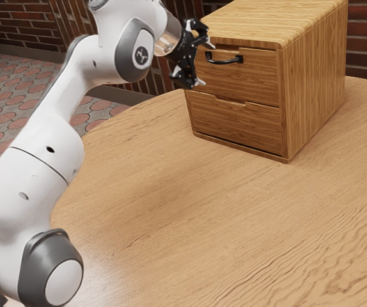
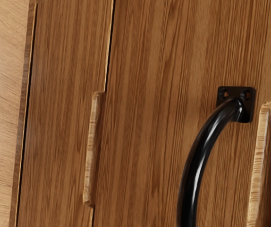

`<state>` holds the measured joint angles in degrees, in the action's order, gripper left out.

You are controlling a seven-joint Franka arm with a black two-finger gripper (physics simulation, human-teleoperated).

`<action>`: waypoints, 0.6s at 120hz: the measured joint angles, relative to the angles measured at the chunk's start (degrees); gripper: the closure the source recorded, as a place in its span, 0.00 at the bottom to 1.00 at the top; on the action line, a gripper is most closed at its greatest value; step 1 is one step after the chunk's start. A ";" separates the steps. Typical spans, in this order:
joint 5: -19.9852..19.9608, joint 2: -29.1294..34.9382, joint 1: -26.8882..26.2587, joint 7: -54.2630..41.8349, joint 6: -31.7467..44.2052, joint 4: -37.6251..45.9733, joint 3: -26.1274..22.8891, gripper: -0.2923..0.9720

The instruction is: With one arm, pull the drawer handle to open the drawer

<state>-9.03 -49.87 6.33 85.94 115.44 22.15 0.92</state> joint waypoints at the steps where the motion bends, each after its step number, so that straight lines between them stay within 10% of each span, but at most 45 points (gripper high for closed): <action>1: 0.00 0.00 0.00 0.00 0.00 0.03 -0.01 0.23; 72: 1.58 -2.82 3.04 0.08 0.14 -2.57 -3.71 0.23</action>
<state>-7.45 -52.69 9.37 86.01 115.58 19.58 -2.80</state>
